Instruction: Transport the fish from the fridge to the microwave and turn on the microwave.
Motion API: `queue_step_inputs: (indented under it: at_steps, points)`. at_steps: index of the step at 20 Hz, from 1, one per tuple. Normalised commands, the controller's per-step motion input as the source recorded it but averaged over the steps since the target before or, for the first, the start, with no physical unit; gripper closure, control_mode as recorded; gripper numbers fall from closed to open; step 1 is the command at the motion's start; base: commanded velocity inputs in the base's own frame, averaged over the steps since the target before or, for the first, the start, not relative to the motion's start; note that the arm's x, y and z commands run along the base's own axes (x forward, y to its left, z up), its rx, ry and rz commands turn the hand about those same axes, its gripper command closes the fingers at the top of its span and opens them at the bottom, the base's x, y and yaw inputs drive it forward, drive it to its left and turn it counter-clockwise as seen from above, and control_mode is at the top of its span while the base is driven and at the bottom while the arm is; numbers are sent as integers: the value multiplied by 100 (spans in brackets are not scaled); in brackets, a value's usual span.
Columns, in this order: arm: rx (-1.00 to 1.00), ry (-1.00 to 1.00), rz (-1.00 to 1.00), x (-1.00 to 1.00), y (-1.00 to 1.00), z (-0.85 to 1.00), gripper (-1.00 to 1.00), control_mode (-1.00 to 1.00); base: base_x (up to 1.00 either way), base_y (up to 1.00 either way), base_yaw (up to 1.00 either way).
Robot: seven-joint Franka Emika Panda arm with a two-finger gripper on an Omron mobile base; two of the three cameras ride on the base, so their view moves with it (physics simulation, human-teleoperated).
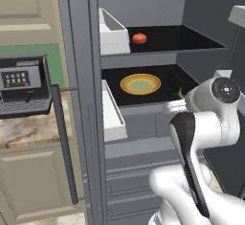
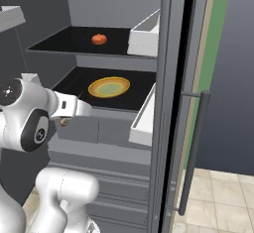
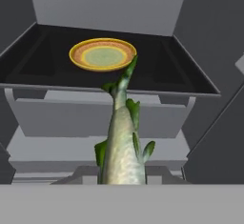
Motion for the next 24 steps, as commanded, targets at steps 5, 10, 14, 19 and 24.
queue_step_inputs:
  at_steps: [5, 10, 14, 19, 24]
  points:
    - [0, 0, 0, 0, 0, 0, 100, -100, 0, 0, 0]
    - [0, 0, 0, 0, 0, 0, 100, -100, 0, 0, 0]
    - [0, 0, 0, 0, 0, 0, 100, 100, -11, 0, 0]
    - [0, 0, 0, 0, 0, 0, 100, 100, -36, 0, 0]
    - [0, 0, 0, 0, 0, 0, 100, 100, -54, 0, 0]
